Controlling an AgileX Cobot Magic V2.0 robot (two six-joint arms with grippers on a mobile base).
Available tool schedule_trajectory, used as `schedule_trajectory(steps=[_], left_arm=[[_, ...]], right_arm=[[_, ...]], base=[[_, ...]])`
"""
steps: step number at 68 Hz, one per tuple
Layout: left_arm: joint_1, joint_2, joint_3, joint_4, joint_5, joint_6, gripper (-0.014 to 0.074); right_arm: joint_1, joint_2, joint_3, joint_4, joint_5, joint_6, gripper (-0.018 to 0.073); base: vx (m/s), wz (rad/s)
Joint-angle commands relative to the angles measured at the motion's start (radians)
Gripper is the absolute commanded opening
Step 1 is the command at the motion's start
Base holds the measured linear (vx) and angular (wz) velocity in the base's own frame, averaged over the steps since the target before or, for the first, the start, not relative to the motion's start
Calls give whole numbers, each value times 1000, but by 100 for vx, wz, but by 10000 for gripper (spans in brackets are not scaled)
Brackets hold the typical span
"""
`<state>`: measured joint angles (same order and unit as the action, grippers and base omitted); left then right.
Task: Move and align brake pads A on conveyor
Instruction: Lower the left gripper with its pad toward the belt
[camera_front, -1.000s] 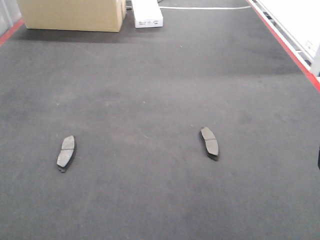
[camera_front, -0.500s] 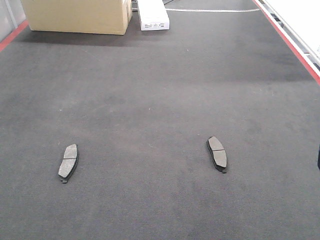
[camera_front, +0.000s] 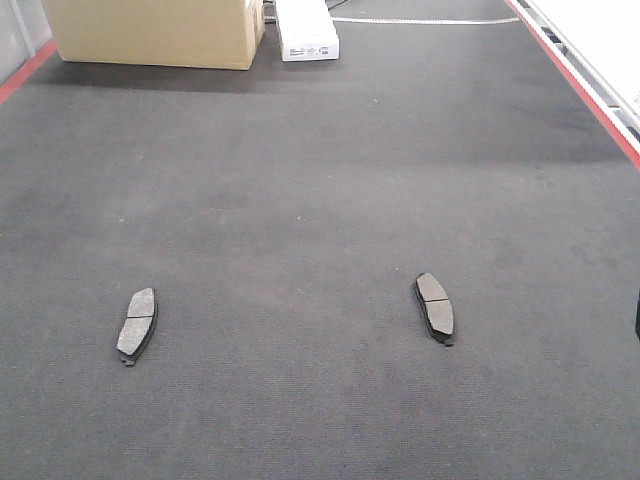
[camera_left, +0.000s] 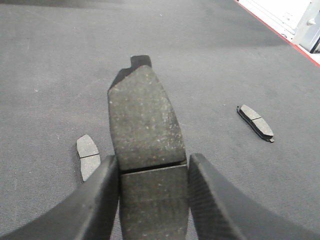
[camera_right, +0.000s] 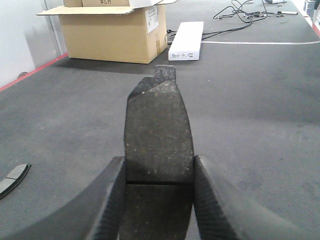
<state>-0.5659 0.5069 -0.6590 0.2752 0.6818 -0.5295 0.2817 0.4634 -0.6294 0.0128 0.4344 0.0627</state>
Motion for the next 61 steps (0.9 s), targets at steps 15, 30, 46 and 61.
schedule_trajectory(steps=[15,30,46,61], left_arm=[[-3,2,-27,15,-89,-7,125],[-3,2,-27,16,-90,-7,125],[-3,47,-32,-38,-172,11,128],[-3,299,-34,-107,-351,56,134]], right_arm=[[-3,5,-30,-3,-100,-4,60],[-3,5,-30,-3,-100,-4,60],[-3,5,-30,-3,-100,-4,60],[-3,5,-30,-3,-100,-4,60]], base=[[0,0],[0,0],[0,0],[0,0]])
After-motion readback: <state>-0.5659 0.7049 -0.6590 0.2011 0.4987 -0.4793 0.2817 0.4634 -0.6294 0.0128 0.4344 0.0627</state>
